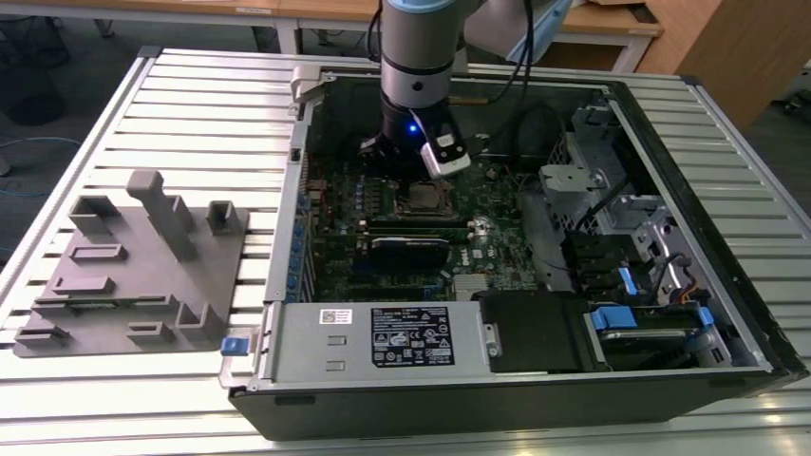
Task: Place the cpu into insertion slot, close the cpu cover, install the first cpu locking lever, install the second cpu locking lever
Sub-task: 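Close the cpu cover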
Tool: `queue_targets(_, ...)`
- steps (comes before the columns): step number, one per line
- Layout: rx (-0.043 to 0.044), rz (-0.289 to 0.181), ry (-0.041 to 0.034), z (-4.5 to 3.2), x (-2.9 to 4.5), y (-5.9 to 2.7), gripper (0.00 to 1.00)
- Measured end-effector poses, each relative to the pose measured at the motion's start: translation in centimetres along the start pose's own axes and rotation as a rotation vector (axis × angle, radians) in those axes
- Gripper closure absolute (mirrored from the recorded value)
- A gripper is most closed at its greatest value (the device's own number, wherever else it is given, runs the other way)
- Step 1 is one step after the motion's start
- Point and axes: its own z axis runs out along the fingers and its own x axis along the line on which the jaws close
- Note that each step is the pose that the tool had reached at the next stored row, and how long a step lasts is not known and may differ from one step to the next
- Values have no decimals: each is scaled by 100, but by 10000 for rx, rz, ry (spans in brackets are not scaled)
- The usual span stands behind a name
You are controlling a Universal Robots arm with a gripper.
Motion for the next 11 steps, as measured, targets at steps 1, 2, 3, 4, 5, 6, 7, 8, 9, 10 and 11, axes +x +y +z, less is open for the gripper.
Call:
queue_targets(1, -10, 0, -6, -9, -1, 2, 89)
queue_targets(2, -22, 0, -13, -19, -2, 4, 89)
queue_targets(3, -14, 0, -9, -33, -2, 4, 89)
queue_targets(4, 1, 0, 0, -51, -1, 3, 89)
queue_targets(5, 0, 0, 0, -63, -1, 2, 89)
queue_targets(6, 0, 0, 0, -75, -1, 3, 89)
queue_targets(7, 2, 0, 1, -88, -1, 3, 89)
queue_targets(8, 2, 0, 1, -102, -1, 3, 89)
queue_targets(9, 3, 0, 2, -114, -1, 4, 89)
queue_targets(10, 3, 0, 2, -119, -2, 4, 89)
queue_targets(11, 1, 0, 0, -118, -2, 4, 89)
